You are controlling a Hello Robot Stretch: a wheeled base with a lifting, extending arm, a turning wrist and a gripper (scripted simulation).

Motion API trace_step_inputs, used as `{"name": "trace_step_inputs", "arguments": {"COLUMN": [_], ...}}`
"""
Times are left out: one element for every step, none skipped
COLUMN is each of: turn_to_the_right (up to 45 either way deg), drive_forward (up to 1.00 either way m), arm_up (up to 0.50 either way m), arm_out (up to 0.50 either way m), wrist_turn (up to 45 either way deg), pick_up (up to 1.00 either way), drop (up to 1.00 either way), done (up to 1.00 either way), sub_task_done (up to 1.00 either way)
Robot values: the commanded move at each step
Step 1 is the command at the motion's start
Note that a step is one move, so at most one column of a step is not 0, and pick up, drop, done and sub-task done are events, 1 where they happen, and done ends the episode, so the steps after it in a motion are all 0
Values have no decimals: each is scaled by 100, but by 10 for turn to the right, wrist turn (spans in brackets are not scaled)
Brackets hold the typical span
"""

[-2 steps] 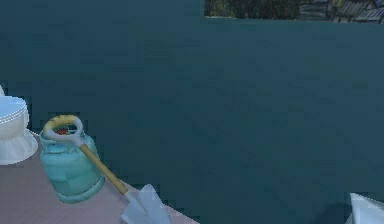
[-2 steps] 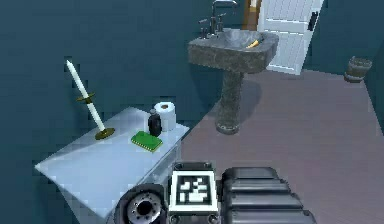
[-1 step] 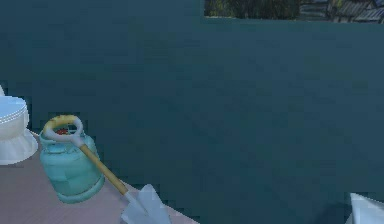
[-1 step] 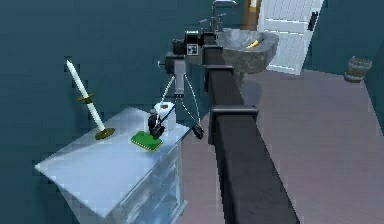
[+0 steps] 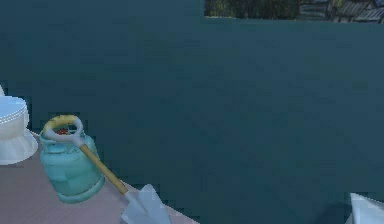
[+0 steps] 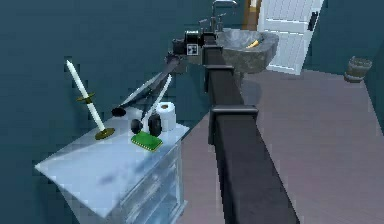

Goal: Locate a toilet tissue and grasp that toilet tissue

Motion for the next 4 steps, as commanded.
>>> {"name": "trace_step_inputs", "arguments": {"turn_to_the_right": [0, 0, 0, 0], "drive_forward": [0, 0, 0, 0], "arm_up": [0, 0, 0, -24], "arm_out": [0, 0, 0, 0], "wrist_turn": [450, 450, 150, 0], "pick_up": [0, 0, 0, 0], "drop": [0, 0, 0, 0], "done": [0, 0, 0, 0], "sub_task_done": [0, 0, 0, 0]}}
